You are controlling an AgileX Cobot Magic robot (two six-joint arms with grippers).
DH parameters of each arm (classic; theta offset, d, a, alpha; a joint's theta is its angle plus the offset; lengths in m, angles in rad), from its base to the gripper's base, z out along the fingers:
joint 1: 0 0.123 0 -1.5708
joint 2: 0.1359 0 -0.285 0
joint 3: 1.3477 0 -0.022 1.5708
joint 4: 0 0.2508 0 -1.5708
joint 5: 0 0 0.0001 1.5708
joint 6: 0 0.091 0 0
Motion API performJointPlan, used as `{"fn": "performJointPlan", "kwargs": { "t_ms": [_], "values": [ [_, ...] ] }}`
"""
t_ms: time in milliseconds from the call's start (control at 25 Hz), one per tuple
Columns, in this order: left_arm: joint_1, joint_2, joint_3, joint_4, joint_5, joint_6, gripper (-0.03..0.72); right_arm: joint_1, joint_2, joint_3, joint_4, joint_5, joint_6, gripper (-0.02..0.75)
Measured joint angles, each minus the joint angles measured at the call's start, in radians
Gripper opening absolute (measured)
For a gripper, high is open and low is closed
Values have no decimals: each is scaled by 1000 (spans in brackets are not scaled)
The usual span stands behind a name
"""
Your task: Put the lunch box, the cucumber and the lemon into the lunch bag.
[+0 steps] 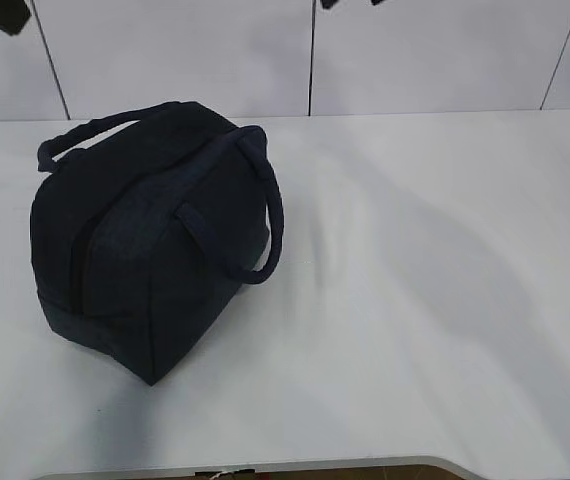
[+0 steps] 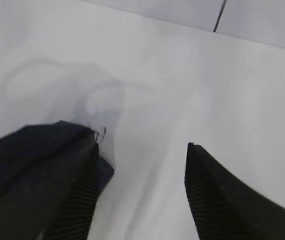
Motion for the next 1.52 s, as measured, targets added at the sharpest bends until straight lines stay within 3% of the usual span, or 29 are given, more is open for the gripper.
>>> {"fn": "performJointPlan", "kwargs": {
  "t_ms": [200,480,840,1120,1520],
  "values": [
    [0,-117,76,11,2,-13,366,0,-215,310,-72,0,-19,441],
    [0,-344,279,22,4,-13,312,0,-511,587,-153,0,-44,440],
    [0,-703,525,22,8,-13,307,0,-877,873,-209,0,-64,440],
    [0,-950,632,22,11,-13,305,0,-1127,1088,-214,0,-64,440],
    [0,-1214,812,12,18,-13,244,0,-1517,1354,-196,2,-44,440]
  ]
}}
